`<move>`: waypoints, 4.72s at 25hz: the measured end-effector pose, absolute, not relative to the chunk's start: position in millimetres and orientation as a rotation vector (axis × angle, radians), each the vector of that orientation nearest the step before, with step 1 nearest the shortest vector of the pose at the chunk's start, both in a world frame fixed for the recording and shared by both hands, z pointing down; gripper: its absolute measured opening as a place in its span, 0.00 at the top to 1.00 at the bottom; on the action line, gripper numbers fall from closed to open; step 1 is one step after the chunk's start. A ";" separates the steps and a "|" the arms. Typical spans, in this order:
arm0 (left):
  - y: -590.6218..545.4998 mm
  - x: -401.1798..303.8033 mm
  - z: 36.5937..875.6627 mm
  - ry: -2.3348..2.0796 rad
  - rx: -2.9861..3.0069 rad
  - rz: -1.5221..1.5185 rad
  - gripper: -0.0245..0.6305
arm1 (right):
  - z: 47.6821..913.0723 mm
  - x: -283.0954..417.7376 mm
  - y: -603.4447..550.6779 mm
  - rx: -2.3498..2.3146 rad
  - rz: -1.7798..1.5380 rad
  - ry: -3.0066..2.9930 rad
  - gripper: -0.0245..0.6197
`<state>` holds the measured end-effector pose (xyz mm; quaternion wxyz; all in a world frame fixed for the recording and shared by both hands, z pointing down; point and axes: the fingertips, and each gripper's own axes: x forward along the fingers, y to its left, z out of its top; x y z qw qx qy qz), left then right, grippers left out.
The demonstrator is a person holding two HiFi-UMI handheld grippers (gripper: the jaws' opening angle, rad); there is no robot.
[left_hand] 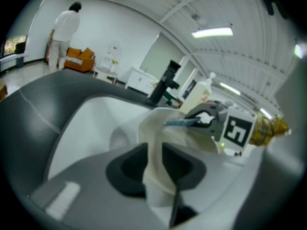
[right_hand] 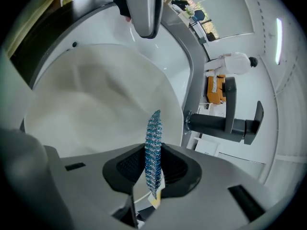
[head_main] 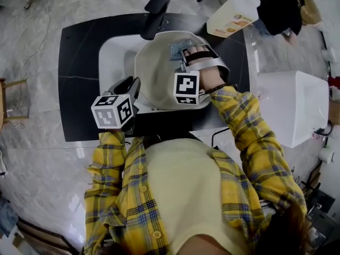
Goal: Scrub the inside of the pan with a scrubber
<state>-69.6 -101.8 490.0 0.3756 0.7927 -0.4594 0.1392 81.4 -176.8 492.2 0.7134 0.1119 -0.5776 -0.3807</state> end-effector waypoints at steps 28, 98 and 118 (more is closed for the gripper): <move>-101.8 -73.5 476.7 -1.259 1.998 0.280 0.82 | 471.4 57.5 -172.1 0.595 -0.721 -1.646 0.83; -97.4 -60.4 502.0 -1.159 1.982 0.446 0.82 | 549.6 32.5 -51.0 -0.132 -0.422 -1.679 0.83; -97.5 -56.7 500.3 -1.129 1.998 0.439 0.82 | 532.6 86.9 -18.1 -0.302 -0.204 -1.581 0.83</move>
